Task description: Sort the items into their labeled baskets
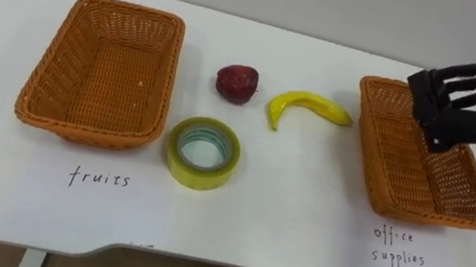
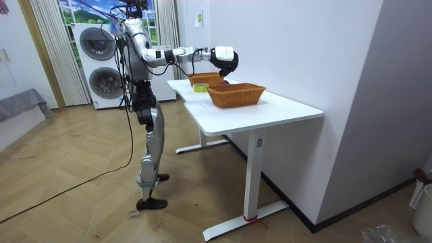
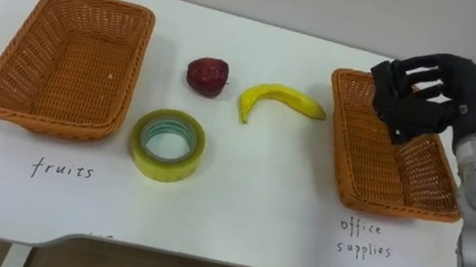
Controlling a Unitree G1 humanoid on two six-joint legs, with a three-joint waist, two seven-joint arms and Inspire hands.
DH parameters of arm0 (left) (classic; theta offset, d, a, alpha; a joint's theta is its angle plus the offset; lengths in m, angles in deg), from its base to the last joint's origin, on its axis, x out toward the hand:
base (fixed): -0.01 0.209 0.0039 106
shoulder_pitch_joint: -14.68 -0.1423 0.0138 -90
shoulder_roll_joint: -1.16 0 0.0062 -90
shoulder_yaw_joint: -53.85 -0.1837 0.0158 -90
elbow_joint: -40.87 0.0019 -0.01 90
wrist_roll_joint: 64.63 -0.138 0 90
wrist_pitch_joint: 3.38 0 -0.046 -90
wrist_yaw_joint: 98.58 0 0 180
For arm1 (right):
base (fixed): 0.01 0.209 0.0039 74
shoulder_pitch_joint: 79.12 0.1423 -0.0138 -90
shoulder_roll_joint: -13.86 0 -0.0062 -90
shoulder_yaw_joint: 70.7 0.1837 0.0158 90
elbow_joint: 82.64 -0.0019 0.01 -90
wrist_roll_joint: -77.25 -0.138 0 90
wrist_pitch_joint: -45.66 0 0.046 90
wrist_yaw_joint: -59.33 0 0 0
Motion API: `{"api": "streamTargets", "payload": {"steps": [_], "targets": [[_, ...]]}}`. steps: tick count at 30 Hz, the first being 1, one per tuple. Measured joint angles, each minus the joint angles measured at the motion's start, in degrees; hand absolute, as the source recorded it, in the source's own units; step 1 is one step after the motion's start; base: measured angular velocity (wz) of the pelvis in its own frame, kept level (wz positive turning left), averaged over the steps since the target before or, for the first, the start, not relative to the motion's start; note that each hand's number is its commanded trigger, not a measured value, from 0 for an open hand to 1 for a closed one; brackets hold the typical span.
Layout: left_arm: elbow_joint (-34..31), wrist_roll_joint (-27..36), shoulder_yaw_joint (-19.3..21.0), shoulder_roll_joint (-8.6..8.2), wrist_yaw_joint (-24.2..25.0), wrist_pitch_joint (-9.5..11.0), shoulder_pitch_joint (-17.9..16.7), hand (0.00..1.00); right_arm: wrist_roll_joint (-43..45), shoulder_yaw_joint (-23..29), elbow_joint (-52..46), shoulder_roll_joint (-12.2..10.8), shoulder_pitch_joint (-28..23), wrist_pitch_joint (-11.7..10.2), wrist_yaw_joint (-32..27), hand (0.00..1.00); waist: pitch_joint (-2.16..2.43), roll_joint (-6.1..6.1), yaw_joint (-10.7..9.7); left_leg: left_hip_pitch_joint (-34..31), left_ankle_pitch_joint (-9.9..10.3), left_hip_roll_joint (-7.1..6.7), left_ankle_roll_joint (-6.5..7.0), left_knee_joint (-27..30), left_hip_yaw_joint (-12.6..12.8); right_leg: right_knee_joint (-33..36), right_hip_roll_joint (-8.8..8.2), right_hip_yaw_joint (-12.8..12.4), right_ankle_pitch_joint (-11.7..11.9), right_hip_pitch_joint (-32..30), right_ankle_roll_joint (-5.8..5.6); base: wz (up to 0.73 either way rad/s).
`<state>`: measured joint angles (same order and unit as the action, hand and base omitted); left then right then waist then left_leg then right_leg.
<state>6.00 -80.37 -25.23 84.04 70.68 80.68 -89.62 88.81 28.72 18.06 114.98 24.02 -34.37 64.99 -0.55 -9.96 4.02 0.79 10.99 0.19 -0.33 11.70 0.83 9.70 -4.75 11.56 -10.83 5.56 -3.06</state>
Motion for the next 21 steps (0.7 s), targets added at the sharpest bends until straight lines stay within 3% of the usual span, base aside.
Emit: {"api": "streamTargets", "payload": {"steps": [2, 3, 4, 5, 6, 21], "targets": [[0.0, 0.2, 0.0, -0.07, 0.0, 0.0, 0.1, 0.00, 0.0, -0.4, 0.1, 0.0, 0.0, 0.0, -0.2, 1.00, 0.02, 0.03, 0.3, 0.0, 0.0, 0.01, 0.00, 0.0, 0.0, 0.0, 0.00, 0.0, 0.0, 0.0, 0.00, 0.00], [0.0, 0.3, 0.0, -0.12, 0.0, 0.0, 0.2, 0.00, 0.0, -0.8, 0.4, 0.0, -0.1, 0.0, -0.5, 0.89, 0.02, 0.03, 0.5, 0.0, 0.0, 0.00, 0.00, 0.0, 0.0, 0.0, 0.00, 0.0, 0.0, 0.0, 0.00, 0.00], [0.0, 0.3, -0.1, -0.12, -0.1, 0.0, 0.2, 0.00, 0.0, -1.2, 0.7, 0.0, -0.3, 0.0, -0.6, 0.58, 0.03, 0.03, 0.6, 0.0, 0.0, 0.00, 0.00, 0.0, 0.0, 0.0, 0.01, 0.0, 0.0, 0.0, 0.00, 0.00], [0.0, 0.3, -0.2, -0.11, -0.2, 0.0, 0.2, 0.00, -0.1, -1.4, 0.9, 0.0, -0.4, 0.0, -0.6, 0.17, 0.03, 0.03, 0.7, 0.0, 0.0, 0.00, 0.00, 0.0, 0.0, 0.0, 0.01, 0.0, 0.0, 0.0, 0.00, 0.00], [0.0, 0.3, -0.6, -0.08, -0.3, 0.0, 0.3, 0.00, -0.1, -1.6, 1.2, 0.0, -0.8, 0.0, -0.6, 0.00, 0.03, 0.04, 0.9, 0.0, 0.0, -0.01, 0.00, 0.0, 0.0, 0.0, 0.00, 0.0, 0.0, 0.1, 0.00, 0.00], [-1.3, 0.3, -1.1, 0.19, -0.4, 0.0, -0.5, 0.00, -1.3, -2.0, 2.2, 0.0, -1.1, -0.1, -0.5, 0.00, 0.09, 0.06, 1.1, 0.0, 0.0, 0.03, 0.00, -0.1, 0.3, 0.0, 0.00, -0.1, 0.0, 0.1, 0.00, 0.00]]}}
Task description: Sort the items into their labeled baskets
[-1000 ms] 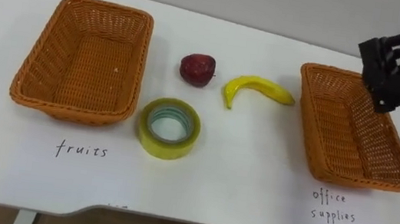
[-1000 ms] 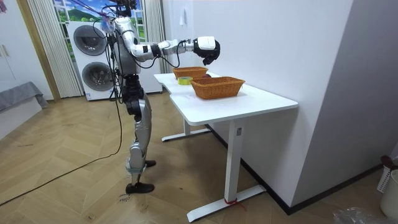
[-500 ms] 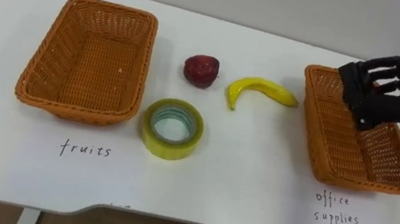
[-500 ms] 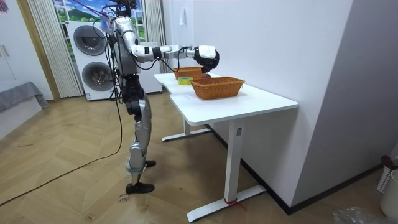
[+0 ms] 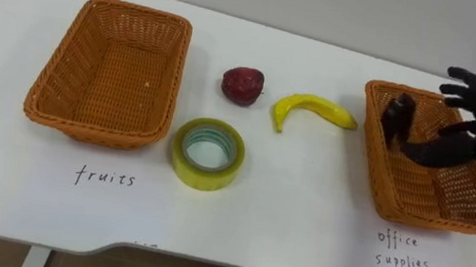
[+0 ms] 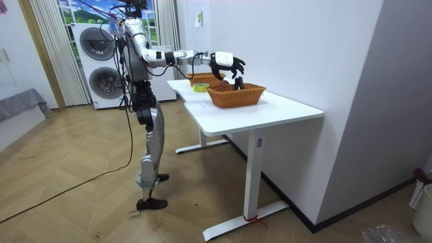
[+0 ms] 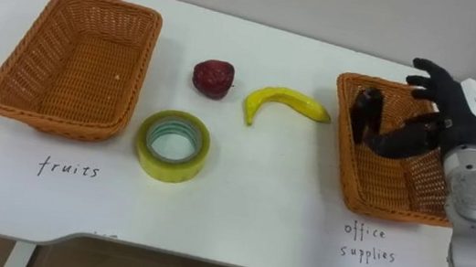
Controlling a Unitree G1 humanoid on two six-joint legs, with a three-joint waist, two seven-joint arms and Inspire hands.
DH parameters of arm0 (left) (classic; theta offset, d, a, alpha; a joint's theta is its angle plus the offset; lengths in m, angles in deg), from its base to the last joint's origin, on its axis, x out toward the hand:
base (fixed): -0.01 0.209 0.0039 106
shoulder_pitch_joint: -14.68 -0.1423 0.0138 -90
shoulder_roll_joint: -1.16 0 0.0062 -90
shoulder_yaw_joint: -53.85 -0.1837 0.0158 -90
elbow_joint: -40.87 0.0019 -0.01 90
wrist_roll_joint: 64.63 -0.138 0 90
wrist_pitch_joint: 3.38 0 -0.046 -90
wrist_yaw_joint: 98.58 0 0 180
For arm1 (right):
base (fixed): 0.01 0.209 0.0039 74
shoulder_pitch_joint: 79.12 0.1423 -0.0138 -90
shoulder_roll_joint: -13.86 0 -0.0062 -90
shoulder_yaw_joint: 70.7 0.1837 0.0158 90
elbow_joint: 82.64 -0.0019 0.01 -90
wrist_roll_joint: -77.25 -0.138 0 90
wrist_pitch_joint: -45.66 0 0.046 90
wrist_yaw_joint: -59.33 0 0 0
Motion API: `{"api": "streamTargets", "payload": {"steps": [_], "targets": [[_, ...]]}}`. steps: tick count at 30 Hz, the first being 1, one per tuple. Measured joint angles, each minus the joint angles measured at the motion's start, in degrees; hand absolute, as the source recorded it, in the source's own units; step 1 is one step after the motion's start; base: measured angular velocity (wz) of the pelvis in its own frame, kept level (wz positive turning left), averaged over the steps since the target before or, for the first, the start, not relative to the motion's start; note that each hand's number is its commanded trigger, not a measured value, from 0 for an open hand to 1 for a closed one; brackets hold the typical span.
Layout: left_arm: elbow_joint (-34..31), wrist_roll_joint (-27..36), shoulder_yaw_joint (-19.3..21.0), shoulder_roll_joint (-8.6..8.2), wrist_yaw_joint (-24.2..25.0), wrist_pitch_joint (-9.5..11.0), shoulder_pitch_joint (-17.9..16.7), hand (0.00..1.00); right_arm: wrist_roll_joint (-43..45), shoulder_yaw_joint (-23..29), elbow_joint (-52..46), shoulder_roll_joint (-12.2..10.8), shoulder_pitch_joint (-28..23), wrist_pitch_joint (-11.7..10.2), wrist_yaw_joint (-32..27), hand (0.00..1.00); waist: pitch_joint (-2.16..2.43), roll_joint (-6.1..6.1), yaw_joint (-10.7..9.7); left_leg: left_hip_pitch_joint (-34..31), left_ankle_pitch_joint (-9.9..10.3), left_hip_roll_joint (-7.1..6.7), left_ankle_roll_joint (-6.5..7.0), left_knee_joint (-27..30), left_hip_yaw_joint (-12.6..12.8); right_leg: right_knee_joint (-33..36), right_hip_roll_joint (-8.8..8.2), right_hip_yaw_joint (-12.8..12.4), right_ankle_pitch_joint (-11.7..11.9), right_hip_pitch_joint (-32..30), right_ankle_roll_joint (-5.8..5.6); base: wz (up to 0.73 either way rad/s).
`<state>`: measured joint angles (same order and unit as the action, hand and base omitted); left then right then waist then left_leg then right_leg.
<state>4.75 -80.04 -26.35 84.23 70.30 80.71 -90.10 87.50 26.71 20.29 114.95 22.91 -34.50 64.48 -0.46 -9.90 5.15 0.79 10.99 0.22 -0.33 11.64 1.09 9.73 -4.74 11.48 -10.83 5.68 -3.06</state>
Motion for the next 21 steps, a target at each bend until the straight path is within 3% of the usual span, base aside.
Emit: {"api": "streamTargets", "payload": {"steps": [21], "targets": [[0.0, 0.0, -1.7, 0.70, -1.1, -0.1, -0.1, 0.00, 0.1, -1.7, -3.0, 0.0, -2.0, 0.0, 0.0, 0.00, 0.22, 0.02, -0.1, 0.8, 0.0, 0.04, 0.00, -0.4, 0.3, 0.0, 0.00, -0.2, 0.0, 0.1, 0.00, 0.00]]}}
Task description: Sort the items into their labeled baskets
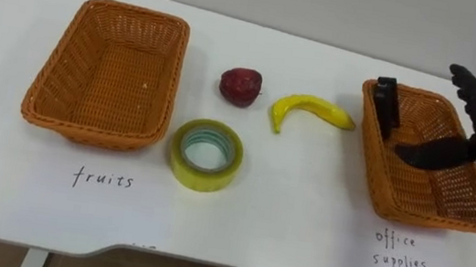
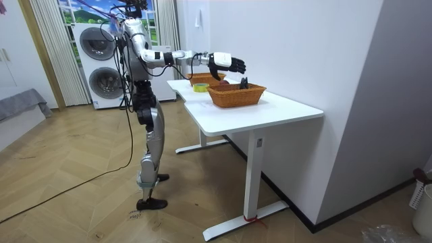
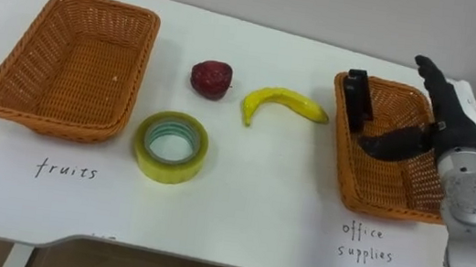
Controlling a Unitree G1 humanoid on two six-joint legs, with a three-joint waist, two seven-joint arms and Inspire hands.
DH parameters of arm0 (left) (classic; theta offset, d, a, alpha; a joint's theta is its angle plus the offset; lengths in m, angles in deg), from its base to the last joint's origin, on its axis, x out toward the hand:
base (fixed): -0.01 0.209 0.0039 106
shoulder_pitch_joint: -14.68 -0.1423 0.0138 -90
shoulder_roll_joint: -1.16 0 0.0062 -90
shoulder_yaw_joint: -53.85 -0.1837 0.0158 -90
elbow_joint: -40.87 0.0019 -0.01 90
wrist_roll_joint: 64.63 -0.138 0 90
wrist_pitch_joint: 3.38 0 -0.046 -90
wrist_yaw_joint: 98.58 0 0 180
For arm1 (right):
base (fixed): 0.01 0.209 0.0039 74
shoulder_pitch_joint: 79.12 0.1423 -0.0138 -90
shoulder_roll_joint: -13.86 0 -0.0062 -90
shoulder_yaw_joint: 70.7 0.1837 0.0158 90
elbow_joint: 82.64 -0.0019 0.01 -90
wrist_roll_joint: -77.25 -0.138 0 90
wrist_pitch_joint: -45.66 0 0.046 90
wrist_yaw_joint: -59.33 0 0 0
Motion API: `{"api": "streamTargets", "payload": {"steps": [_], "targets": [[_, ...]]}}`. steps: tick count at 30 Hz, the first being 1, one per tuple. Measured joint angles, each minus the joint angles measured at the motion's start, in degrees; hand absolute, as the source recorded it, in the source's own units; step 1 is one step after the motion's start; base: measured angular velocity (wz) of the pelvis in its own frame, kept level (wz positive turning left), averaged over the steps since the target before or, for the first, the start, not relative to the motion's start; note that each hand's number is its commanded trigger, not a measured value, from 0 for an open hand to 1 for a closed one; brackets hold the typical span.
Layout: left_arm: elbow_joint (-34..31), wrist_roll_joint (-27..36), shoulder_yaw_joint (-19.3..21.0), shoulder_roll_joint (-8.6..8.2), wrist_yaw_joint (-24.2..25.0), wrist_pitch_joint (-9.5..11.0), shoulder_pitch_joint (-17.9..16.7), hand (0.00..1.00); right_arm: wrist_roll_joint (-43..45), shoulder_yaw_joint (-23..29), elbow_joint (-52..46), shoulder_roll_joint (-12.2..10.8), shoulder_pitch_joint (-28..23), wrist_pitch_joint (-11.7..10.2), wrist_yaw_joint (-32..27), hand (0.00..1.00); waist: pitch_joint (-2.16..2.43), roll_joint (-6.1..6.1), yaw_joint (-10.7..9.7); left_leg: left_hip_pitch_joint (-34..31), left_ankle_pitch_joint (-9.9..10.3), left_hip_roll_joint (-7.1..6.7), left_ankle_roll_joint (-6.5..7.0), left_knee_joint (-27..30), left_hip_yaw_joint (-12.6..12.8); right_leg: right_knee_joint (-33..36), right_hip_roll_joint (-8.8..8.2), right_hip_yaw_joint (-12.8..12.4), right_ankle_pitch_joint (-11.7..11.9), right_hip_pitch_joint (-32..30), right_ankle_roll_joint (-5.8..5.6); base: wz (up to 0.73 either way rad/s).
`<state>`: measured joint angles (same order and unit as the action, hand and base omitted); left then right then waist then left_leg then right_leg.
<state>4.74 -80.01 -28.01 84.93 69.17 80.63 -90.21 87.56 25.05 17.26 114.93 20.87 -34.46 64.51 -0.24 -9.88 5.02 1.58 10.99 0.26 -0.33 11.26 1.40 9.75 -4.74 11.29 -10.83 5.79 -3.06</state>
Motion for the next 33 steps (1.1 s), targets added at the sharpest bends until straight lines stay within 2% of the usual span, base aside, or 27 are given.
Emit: {"api": "streamTargets", "payload": {"steps": [9, 20, 26, 29, 33], "targets": [[0.0, 0.0, -0.1, -0.01, -0.1, 0.0, -0.2, 0.00, 0.1, 0.0, -0.1, 0.0, 0.0, 0.0, 0.0, 0.00, 0.16, 0.23, -0.2, 0.0, 0.0, -0.01, 0.00, 0.1, -0.1, 0.0, 0.00, 0.1, 0.0, 0.1, 0.00, 0.00], [0.5, -0.5, -0.1, -0.05, 0.2, -1.2, -0.4, 0.00, 1.1, 0.1, -10.9, 0.0, 0.1, 0.1, 0.8, 0.00, 0.36, 0.86, -0.1, 0.1, 0.0, 0.00, 0.00, 0.1, -0.2, 0.0, 0.00, 0.2, 0.0, 0.3, 0.00, 0.00], [1.2, -0.4, -0.4, -0.05, 0.6, -1.3, -0.5, 0.00, -0.8, 0.1, -14.2, 0.1, 1.9, 0.2, 2.7, 0.00, 0.11, 0.91, 0.0, 0.0, 0.0, 0.00, 0.00, -0.2, -0.2, 0.0, 0.00, 0.1, 0.0, 0.3, 0.00, 0.00], [1.3, -0.4, -0.1, -0.08, 0.7, -1.6, -1.1, 0.00, -0.7, 0.1, -17.0, 0.1, 2.7, 1.1, 5.0, 0.00, 0.10, 0.44, 0.0, 0.1, 0.0, 0.02, 0.00, -0.6, -0.1, 0.0, 0.01, 0.2, 0.0, 0.2, 0.00, 0.00], [1.3, -0.4, 0.1, -0.13, 0.7, -2.3, -1.2, 0.00, -0.7, 0.1, -19.9, 0.1, 3.4, 1.4, 7.8, 0.00, -0.20, -0.10, 0.1, 0.0, 0.0, 0.01, 0.00, -0.6, -0.2, 0.0, 0.01, 0.1, 0.0, 0.0, 0.00, 0.00]]}}
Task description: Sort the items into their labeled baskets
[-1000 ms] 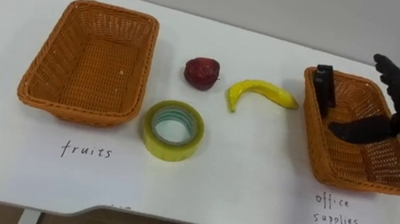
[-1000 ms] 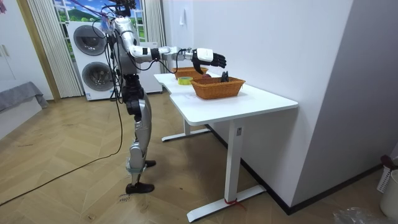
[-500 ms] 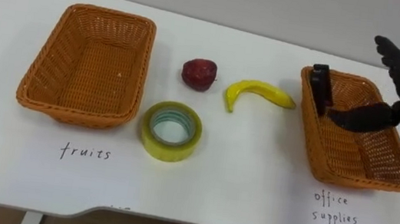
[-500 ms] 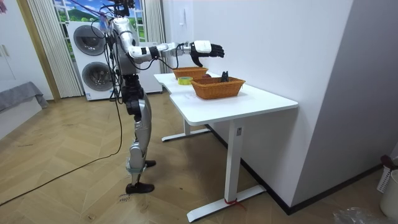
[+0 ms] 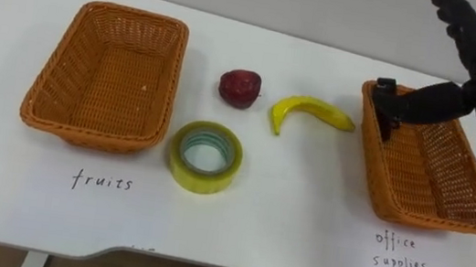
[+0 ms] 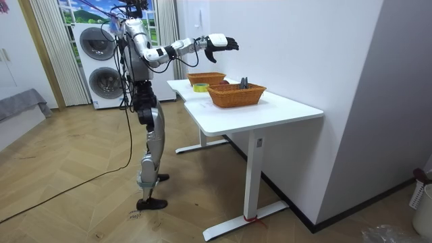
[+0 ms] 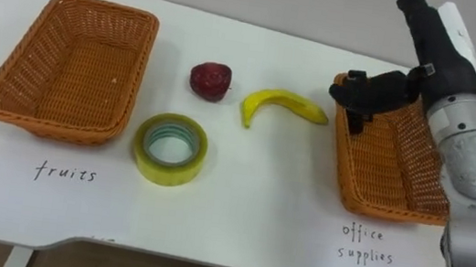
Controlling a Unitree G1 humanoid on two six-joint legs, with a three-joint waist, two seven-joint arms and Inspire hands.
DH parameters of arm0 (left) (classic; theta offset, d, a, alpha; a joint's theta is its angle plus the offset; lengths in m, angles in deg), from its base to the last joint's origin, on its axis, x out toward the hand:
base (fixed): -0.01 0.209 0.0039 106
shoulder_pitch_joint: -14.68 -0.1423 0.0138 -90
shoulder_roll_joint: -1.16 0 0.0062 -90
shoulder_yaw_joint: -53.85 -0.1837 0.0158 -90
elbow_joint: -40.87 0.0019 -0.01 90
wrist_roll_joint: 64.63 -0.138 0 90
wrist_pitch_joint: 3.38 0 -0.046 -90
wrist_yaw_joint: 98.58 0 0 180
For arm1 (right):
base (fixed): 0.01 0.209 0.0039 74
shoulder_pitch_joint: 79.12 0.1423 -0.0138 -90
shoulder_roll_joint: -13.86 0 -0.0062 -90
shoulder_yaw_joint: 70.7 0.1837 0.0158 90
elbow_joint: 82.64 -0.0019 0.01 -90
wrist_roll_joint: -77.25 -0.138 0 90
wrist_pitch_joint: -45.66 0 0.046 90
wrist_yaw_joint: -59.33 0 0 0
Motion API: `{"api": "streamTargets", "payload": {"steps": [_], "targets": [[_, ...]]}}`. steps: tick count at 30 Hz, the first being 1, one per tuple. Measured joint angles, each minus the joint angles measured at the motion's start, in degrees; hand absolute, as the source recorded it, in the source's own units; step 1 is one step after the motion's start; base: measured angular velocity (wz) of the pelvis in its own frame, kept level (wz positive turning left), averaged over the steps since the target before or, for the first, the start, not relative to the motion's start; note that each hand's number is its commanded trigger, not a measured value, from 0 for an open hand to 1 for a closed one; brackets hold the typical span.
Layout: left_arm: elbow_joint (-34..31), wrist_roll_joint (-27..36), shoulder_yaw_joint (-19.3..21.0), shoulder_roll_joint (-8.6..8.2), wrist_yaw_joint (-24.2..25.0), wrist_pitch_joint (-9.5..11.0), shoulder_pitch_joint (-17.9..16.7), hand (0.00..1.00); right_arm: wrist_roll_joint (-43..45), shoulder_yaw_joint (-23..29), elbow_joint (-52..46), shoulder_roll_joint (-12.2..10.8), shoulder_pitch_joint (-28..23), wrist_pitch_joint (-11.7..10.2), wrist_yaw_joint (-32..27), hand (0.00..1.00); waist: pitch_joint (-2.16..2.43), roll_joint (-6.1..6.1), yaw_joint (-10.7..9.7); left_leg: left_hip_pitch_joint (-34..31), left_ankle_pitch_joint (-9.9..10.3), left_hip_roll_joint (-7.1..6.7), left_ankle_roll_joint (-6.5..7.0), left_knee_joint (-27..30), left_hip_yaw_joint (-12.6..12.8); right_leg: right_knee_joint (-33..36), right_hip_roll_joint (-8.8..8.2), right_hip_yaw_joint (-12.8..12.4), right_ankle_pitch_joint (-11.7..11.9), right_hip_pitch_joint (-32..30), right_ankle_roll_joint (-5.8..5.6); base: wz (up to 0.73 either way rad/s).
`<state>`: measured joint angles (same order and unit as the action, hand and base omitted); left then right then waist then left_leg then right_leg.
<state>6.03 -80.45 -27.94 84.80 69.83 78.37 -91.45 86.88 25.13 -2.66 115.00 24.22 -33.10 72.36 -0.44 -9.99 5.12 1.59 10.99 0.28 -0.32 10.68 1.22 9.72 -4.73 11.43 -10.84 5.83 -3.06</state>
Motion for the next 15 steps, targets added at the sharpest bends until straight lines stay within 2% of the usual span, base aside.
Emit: {"api": "streamTargets", "payload": {"steps": [3, 8, 12, 15], "targets": [[-0.1, 0.0, 0.0, 0.01, 0.0, 0.0, 0.2, 0.00, -0.1, -0.4, -0.2, 0.0, 1.2, 0.2, 1.6, 0.00, 0.13, -0.48, 0.2, -0.3, 0.0, -0.03, 0.00, 0.0, -0.4, 0.0, 0.00, 0.4, 0.0, 0.1, 0.00, 0.06], [0.0, 0.0, 0.0, 0.09, -0.1, 0.0, 0.9, 0.00, -0.8, -1.0, -0.2, 0.0, 4.9, 0.2, 3.3, 0.00, 0.12, -0.51, 0.2, -0.5, 0.0, -0.06, 0.00, 0.0, -1.0, 0.0, 0.00, 1.4, 0.0, 0.3, 0.00, 0.07], [-0.1, 0.0, -0.1, 0.04, -0.3, -0.1, 0.9, 0.00, -2.8, -3.5, -0.2, 0.0, 8.2, 0.7, 3.7, 0.00, 0.20, -0.72, 0.4, -0.5, 0.0, -0.09, 0.00, 0.1, -1.3, 0.0, 0.00, 1.6, 0.0, 0.3, 0.00, 0.04], [-0.1, 0.0, 0.0, 0.05, -0.7, -0.5, 1.3, 0.00, -2.9, -5.0, -0.2, 0.0, 9.1, 1.3, 4.7, 0.00, 0.40, -1.09, 1.5, -0.4, 0.0, -0.11, 0.00, 0.2, -1.4, 0.0, 0.00, 1.7, 0.0, 0.3, 0.00, 0.02]]}}
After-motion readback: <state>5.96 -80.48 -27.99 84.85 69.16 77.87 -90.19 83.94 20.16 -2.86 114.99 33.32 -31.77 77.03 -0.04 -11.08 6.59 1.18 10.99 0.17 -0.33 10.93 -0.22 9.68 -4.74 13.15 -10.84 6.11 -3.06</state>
